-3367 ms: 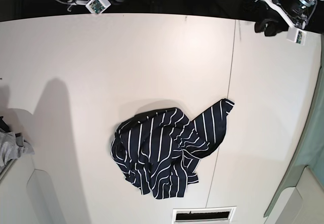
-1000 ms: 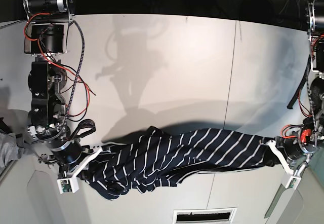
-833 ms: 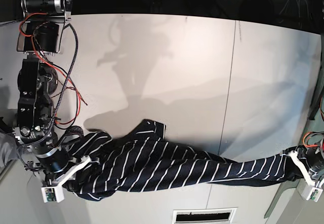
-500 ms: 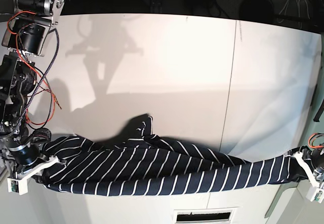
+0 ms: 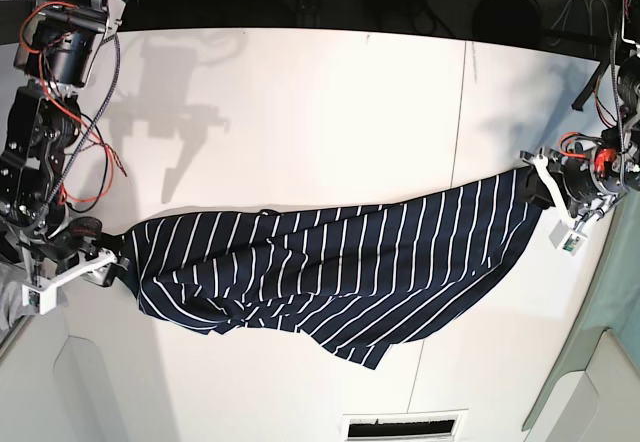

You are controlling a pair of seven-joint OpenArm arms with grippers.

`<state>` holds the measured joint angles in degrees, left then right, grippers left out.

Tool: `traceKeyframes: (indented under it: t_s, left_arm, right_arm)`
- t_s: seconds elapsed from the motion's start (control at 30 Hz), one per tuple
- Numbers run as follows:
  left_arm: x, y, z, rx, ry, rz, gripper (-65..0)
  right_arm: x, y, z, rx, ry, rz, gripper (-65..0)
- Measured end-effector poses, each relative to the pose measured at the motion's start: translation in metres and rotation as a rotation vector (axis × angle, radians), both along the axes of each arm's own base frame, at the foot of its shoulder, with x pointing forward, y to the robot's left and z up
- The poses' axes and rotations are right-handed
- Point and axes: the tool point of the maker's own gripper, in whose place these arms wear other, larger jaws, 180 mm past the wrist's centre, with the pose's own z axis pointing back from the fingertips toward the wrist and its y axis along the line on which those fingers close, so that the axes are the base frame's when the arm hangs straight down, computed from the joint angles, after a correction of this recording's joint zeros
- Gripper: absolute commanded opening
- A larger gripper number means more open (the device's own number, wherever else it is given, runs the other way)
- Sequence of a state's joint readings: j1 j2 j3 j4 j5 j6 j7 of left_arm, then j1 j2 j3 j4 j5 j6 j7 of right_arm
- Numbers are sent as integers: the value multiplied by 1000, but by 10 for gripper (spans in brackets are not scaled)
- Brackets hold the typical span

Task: Layout the t-shirt on the table in an organized manner, then fold the t-shirt properly
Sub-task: 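Lift the shirt and pull the grippers apart to stretch it, then swing the stretched shirt up and lay it flat on the table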

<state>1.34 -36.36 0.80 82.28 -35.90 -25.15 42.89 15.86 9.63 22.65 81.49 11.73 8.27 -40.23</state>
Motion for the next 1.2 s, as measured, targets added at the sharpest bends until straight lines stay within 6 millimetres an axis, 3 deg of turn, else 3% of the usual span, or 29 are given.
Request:
traceKeyframes:
  t_s: [0.17,0.3,0.37,0.63,0.8,0.93,0.97,1.07,1.13,1.2]
  left_arm:
    - [8,1,6,0,-58,5,-434]
    - [9,3,6,6,-62,6,-431]
    - [7,6,3,14,-55,13,-409]
    - [1,33,-34,-8,19,138,-346]
    - [8,20,-47,-69,23,176,-346]
    - [14,7,-50,-83,-15,167,-359]
    - [14,6,-52,-70,-18,159,-402]
    - [14,4,-54,-46,-17,143,-626]
    - [16,1,-53,-56,-31,143,-650]
    - [18,2,-52,-56,-38,142,-650]
  right_arm:
    - [-32,-41,-20,11,18,-129,-279]
    - [-56,-49,-50,26,42,-176,-280]
    - [-58,-49,-62,37,49,-188,-281]
    - [-30,-47,-90,120,58,-224,-281]
    - [2,-15,-93,212,56,-149,-281]
    - [14,-9,-85,214,38,-131,-282]
    - [16,-7,-85,210,38,-125,-296]
    - [18,5,-86,182,52,-73,-475]
    - [20,23,-88,139,66,31,-619]
    - [23,36,-88,101,66,96,-650]
